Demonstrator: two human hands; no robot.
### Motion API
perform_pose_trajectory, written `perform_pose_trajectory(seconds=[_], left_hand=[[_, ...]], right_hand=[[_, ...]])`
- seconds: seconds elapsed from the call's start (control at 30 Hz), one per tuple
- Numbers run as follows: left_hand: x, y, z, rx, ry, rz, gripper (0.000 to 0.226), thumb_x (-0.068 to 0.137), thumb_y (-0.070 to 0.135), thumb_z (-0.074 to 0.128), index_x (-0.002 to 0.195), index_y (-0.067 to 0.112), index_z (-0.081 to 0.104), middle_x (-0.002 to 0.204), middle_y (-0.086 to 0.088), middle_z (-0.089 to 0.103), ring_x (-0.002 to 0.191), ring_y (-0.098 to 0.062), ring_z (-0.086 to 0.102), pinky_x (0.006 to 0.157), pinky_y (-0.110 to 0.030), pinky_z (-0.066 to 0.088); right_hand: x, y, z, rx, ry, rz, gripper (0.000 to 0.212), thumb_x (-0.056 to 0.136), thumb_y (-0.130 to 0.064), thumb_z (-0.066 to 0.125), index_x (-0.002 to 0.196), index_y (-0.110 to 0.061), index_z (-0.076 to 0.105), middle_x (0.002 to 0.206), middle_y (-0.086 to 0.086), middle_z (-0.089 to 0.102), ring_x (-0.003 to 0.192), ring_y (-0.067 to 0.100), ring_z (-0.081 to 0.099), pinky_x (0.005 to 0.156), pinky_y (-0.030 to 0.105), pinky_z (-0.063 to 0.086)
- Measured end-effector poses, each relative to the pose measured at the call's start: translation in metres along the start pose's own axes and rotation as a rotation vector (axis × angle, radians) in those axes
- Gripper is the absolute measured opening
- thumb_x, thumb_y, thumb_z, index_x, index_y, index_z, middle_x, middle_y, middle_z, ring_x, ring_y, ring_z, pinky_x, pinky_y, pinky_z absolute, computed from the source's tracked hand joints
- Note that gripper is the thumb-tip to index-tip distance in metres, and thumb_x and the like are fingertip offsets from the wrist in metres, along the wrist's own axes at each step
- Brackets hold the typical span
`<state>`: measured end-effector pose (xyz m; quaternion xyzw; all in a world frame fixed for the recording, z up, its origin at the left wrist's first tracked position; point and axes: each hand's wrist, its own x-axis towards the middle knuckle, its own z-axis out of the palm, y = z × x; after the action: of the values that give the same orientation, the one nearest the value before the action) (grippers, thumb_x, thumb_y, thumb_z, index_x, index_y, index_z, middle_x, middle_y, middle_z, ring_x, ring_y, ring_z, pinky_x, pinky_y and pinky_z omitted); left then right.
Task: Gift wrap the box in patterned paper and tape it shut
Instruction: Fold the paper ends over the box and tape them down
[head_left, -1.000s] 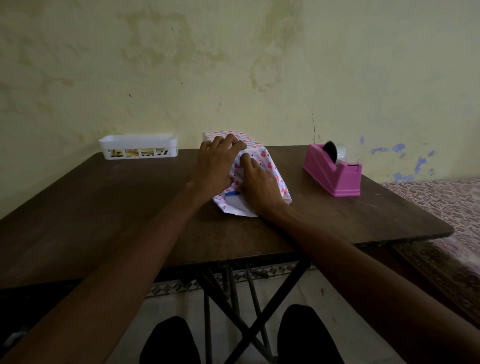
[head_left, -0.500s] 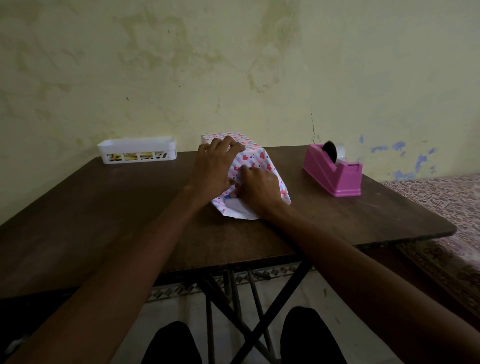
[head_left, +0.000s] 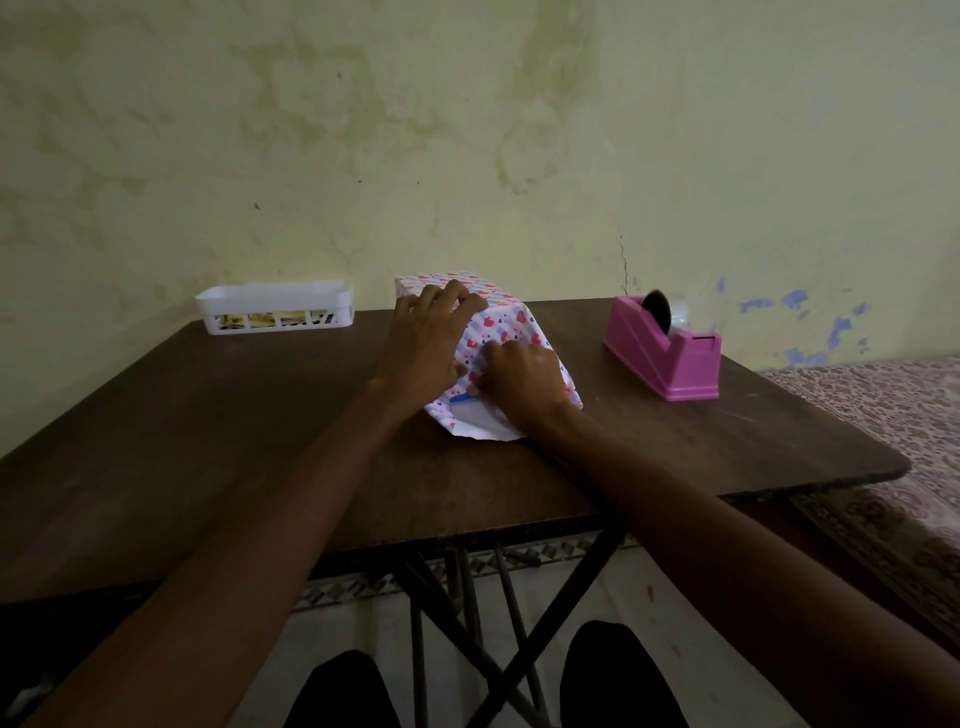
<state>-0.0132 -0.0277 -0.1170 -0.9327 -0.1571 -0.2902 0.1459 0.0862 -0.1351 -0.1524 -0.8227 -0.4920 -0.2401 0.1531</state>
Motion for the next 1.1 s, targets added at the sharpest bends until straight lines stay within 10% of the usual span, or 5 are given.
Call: perform_pose_trajectory(seconds=[0.17,0.33,0.53,0.8,1.1], left_hand=[[-0.004,0.003,-0.001,-0.003,0.026,-0.036,0.078,0.078,0.044,0.074,0.143,0.027,0.035,0.148,-0.005,0.033,0.133,-0.025,0.034,0.110,-0.040,0.029],[-0.013,-0.002,-0.002,-0.004,0.085,-0.123,0.076,0.074,0.046,0.076,0.137,0.024,0.040,0.138,-0.008,0.040,0.123,-0.026,0.042,0.100,-0.039,0.038],[-0.017,-0.016,-0.021,-0.115,0.139,-0.210,0.056,0.087,0.044,0.063,0.132,0.016,0.042,0.133,-0.008,0.048,0.116,-0.025,0.052,0.090,-0.039,0.048],[-0.027,-0.022,-0.049,-0.189,0.176,-0.186,0.070,0.083,0.045,0.069,0.143,0.028,0.036,0.138,-0.003,0.044,0.122,-0.022,0.047,0.089,-0.037,0.047],[-0.028,-0.015,-0.028,-0.451,0.089,-0.186,0.038,0.091,0.031,0.062,0.127,0.018,0.062,0.129,-0.006,0.062,0.117,-0.022,0.057,0.098,-0.026,0.039]], right_hand=[[-0.007,0.006,-0.005,-0.106,-0.019,-0.003,0.041,0.095,-0.025,0.062,0.132,-0.014,0.049,0.127,0.008,0.059,0.108,0.023,0.061,0.084,0.032,0.051],[-0.014,0.021,-0.015,-0.120,0.372,0.185,0.052,0.079,-0.040,0.075,0.115,-0.013,0.049,0.113,0.012,0.053,0.093,0.026,0.054,0.070,0.034,0.045],[-0.002,0.025,-0.042,0.375,0.130,0.306,0.016,0.084,-0.025,0.067,0.096,-0.015,0.071,0.087,0.004,0.072,0.074,0.019,0.064,0.065,0.034,0.055],[0.000,0.001,-0.088,-0.129,0.322,-0.110,0.011,0.075,-0.003,0.068,0.074,-0.014,0.066,0.065,0.003,0.062,0.065,0.022,0.056,0.065,0.030,0.036],[-0.023,0.017,-0.090,-0.050,0.370,-0.318,0.039,0.074,-0.006,0.080,0.110,-0.011,0.067,0.093,0.007,0.072,0.075,0.026,0.066,0.061,0.032,0.052]])
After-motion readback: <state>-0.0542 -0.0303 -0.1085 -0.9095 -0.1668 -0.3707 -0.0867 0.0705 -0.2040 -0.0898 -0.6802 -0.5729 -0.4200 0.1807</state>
